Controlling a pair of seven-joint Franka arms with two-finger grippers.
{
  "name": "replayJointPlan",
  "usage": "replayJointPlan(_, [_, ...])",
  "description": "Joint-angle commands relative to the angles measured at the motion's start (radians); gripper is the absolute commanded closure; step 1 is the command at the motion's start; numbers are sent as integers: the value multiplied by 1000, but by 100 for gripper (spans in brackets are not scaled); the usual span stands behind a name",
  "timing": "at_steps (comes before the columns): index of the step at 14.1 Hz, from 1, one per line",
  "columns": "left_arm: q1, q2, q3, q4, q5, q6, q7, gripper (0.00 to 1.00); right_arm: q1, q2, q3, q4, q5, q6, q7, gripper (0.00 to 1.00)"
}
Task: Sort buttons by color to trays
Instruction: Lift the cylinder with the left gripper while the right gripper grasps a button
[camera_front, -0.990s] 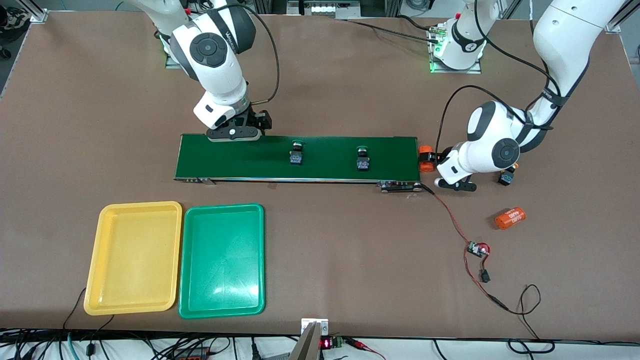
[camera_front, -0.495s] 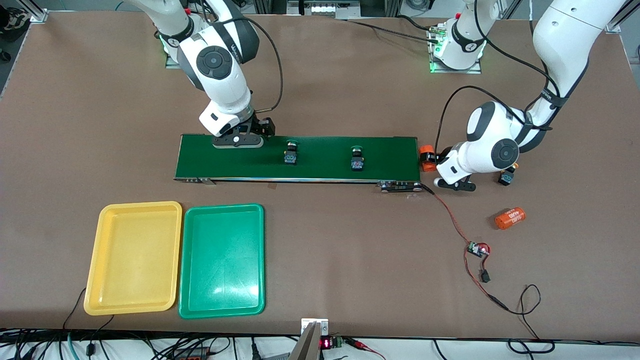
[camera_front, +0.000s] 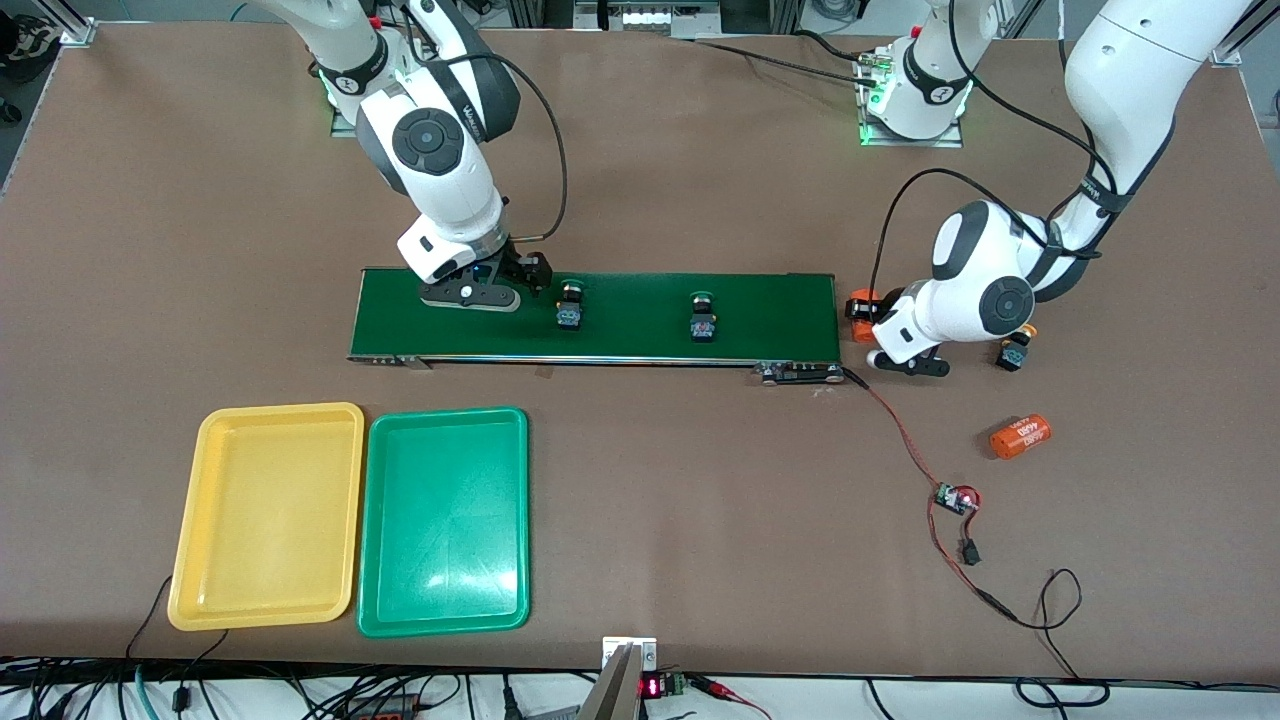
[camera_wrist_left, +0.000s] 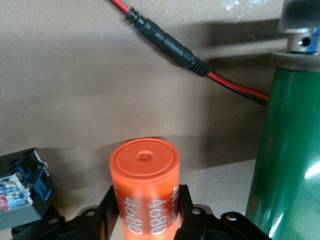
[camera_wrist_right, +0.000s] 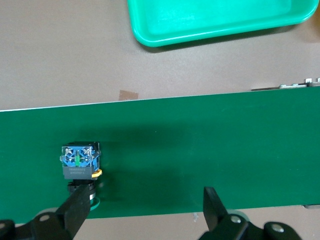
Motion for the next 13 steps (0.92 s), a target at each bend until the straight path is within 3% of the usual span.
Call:
replayJointPlan(1, [10, -64, -11, -3, -17, -19, 20, 92, 9, 41, 2, 17, 3, 5, 17, 0])
replayJointPlan(4, [-15, -155, -25, 69, -14, -97, 16, 97, 12, 57, 2, 26, 3, 8, 17, 0])
replayJointPlan(6, [-27, -160, -27, 153, -1, -185, 61, 98, 12, 67, 2, 37, 3, 7, 28, 0])
replayJointPlan(10, [-87, -163, -31, 161, -1, -197, 550, 100, 18, 83, 2, 48, 2, 8, 59, 0])
replayJointPlan(13, [-99, -178, -72, 143, -1, -199, 673, 100, 33, 86, 2, 54, 3, 8, 60, 0])
